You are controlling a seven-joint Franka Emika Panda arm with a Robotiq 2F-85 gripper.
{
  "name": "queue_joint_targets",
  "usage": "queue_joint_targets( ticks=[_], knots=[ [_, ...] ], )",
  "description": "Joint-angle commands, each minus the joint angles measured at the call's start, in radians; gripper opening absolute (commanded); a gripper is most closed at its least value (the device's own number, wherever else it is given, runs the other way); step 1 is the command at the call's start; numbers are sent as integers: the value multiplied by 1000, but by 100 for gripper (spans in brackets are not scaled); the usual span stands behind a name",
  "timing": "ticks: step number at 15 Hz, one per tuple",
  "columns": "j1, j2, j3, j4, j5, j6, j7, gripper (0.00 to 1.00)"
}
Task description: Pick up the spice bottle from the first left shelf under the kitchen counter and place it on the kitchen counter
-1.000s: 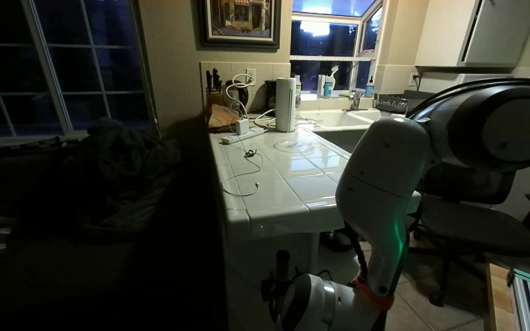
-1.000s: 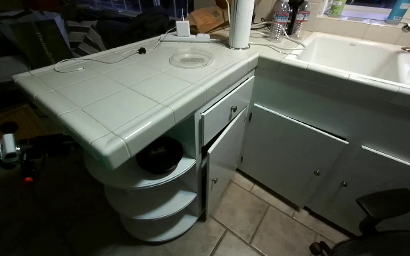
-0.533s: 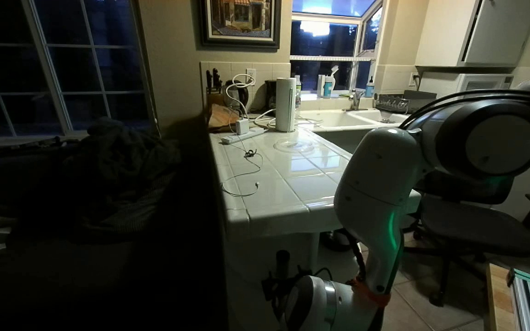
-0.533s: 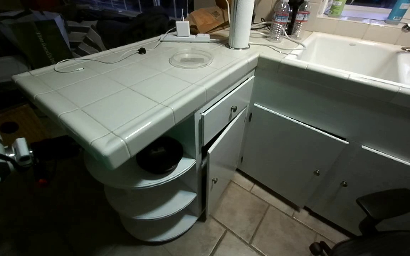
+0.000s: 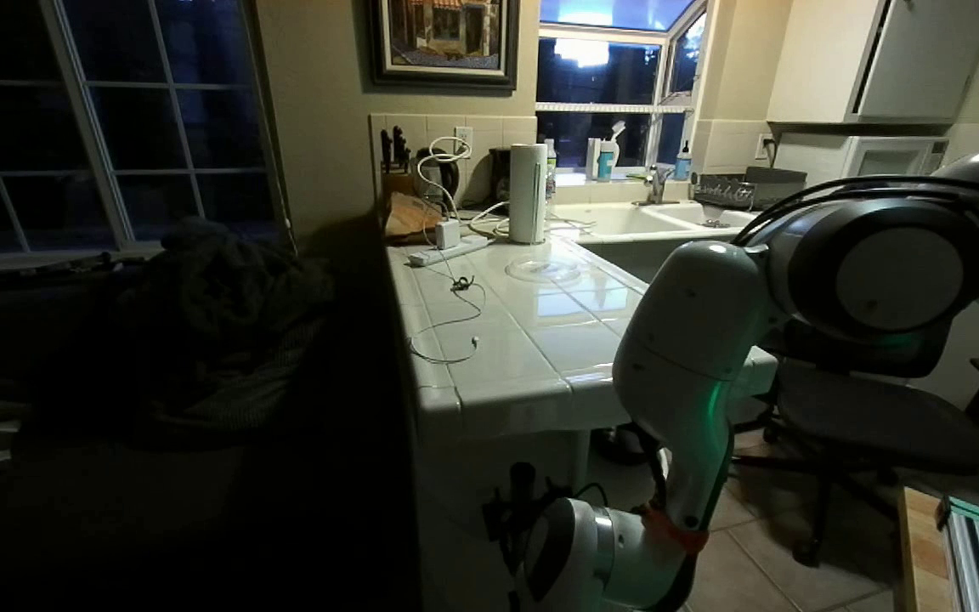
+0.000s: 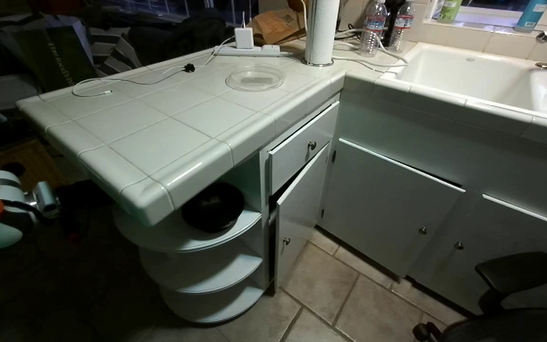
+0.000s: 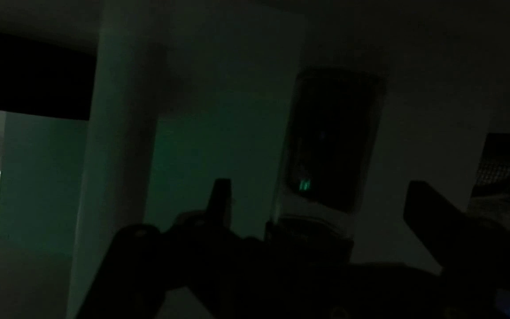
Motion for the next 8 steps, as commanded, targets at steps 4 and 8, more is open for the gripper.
queue_joint_targets(
  ticks=[4,8],
  knots=[
    [-19,40,-9,38,-59,14,41,100],
    [-24,51,-9,53,-83,11,37,66]
  ],
)
